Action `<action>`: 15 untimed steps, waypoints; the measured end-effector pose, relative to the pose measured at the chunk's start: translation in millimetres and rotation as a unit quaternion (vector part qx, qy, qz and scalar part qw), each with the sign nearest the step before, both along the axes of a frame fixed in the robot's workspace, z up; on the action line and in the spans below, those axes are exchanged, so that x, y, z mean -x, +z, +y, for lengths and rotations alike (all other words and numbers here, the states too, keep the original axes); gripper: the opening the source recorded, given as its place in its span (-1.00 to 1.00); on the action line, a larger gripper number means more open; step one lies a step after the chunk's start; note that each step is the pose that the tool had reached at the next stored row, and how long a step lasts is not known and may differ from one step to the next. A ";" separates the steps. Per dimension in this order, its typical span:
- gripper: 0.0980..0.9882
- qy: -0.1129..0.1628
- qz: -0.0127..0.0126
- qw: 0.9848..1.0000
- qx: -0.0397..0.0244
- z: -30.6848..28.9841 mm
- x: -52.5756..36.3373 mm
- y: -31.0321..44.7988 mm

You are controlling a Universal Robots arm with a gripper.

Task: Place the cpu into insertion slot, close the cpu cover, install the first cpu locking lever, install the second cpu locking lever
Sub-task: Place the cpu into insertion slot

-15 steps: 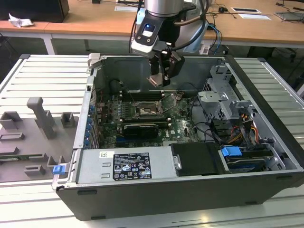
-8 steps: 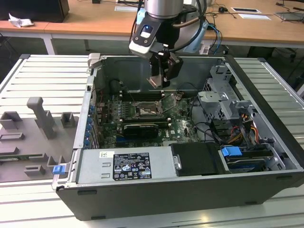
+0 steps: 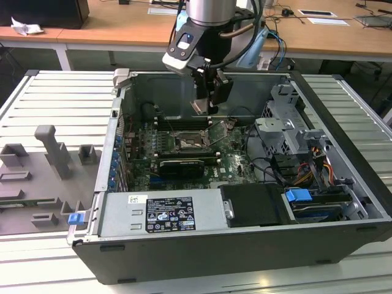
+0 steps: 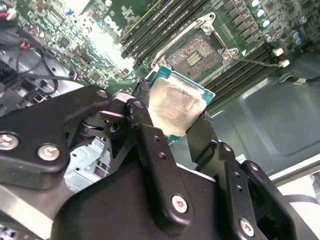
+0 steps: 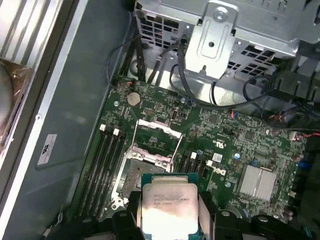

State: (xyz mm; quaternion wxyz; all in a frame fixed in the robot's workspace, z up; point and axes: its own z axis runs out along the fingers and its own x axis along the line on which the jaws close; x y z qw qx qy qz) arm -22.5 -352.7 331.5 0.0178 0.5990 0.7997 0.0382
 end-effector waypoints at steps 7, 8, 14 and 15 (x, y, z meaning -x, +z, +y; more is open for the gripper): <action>-0.01 -0.058 0.002 0.998 0.000 0.1 0.0 -4.4; -0.01 -0.064 0.002 0.998 0.000 0.1 0.0 -5.2; -0.01 -0.075 0.002 0.997 0.000 0.4 0.0 -10.6; -0.01 -0.075 0.002 0.997 0.000 0.4 0.0 -11.2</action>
